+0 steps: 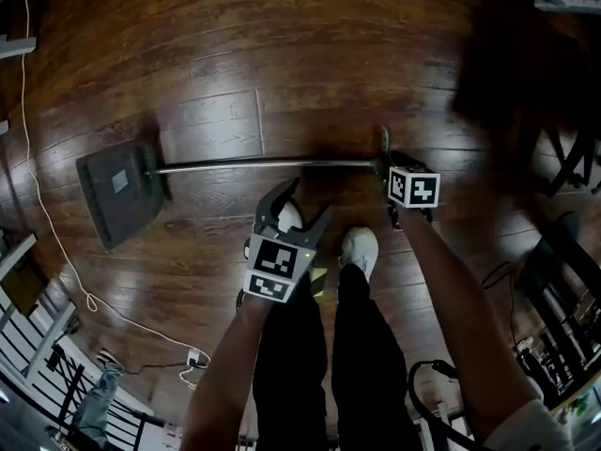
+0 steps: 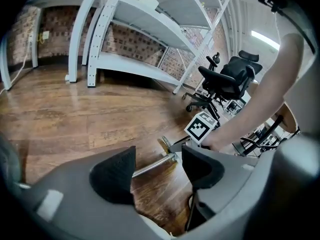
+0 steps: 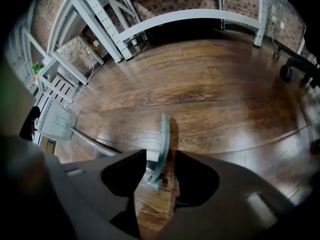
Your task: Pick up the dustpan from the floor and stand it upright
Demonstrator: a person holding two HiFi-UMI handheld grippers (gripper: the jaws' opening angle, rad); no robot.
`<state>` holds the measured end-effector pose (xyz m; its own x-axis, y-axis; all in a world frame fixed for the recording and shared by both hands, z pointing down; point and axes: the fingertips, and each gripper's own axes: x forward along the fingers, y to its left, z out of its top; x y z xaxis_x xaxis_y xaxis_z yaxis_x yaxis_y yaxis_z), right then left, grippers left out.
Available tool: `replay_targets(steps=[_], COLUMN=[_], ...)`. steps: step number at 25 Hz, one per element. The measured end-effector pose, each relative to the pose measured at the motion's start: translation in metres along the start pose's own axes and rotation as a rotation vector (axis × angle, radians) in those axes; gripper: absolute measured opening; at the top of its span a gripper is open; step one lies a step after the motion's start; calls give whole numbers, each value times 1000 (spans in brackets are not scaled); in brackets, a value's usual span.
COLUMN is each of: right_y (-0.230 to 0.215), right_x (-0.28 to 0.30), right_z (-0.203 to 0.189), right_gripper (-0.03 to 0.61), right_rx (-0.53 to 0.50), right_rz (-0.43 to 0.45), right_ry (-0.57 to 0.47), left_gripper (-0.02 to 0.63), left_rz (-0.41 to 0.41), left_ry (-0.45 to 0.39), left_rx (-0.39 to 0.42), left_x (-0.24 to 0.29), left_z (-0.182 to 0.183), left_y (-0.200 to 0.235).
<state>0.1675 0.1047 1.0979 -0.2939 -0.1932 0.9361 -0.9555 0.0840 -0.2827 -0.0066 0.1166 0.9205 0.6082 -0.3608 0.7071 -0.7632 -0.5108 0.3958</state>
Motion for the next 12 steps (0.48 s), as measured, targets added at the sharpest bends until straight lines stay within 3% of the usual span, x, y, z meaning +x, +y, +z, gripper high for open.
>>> replay_targets(steps=[2,4,8,12], right_y=[-1,-3,0,25], right_x=[7,9,-11,-73], right_z=[2,1,12,41], right_gripper=[154,75,58,57], right_rx=[-32,-64,-63,-73], right_rz=[-19,-49,-95,-108], right_ry=[7,34,48,11], left_gripper=[305,305,305,302], left_rz=[-5,-7,5,30], left_ry=[5,12,32,66], left_rx=[-8,-13,-11,-5], left_x=[1,-2,-18,-55], left_z=[-8,-14,-14,5], left_y=[5,9,19,19])
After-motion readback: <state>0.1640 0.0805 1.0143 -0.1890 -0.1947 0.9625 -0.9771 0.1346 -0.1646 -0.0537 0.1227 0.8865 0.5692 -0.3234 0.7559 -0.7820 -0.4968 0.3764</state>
